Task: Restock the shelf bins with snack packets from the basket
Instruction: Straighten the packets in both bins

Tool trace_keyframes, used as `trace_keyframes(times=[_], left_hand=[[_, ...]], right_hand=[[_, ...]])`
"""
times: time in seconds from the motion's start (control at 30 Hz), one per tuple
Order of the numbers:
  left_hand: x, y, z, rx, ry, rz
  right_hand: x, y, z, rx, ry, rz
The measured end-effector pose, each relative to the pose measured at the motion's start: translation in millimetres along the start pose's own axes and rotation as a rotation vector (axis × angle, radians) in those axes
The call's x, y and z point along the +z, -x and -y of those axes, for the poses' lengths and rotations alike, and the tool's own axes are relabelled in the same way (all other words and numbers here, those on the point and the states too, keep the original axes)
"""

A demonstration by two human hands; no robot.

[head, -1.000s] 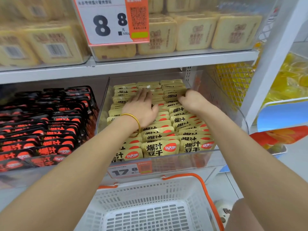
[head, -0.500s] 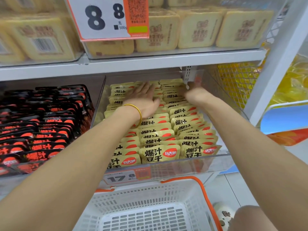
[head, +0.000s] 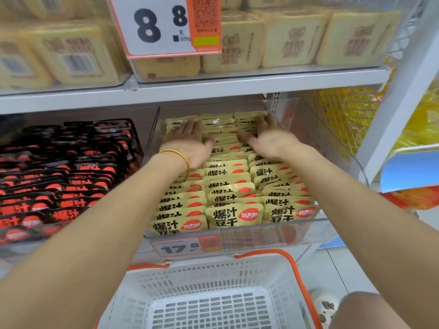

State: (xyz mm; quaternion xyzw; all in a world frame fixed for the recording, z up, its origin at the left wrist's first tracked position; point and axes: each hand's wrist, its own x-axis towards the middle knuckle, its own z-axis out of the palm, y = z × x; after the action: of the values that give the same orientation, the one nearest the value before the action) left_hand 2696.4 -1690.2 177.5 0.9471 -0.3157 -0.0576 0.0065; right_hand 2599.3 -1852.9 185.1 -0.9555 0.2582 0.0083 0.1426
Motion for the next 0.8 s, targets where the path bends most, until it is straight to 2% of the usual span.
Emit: trace_keyframes(times=[0.27, 0.33, 0.43, 0.57, 0.73, 0.8], left_hand=[[-6, 11, -1, -0.037, 0.005, 0.031], [-2, 24, 0, -0.003, -0.011, -0.001], [8, 39, 4, 0.067, -0.032, -0.075], [7, 39, 7, 0.07, -0.022, -0.052], [0, 62, -1, 0.106, -0.03, -0.082], [4, 82, -9, 0.147, -0.023, -0.056]], right_hand=[[-4, 23, 0, -0.055, 0.128, -0.024], [-3, 35, 2, -0.108, 0.211, -0.072], [12, 48, 11, -0.146, 0.278, -0.033], [22, 50, 25, -0.168, 0.28, -0.002], [14, 76, 11, -0.162, 0.163, -0.108], [17, 88, 8, -0.133, 0.179, -0.075]])
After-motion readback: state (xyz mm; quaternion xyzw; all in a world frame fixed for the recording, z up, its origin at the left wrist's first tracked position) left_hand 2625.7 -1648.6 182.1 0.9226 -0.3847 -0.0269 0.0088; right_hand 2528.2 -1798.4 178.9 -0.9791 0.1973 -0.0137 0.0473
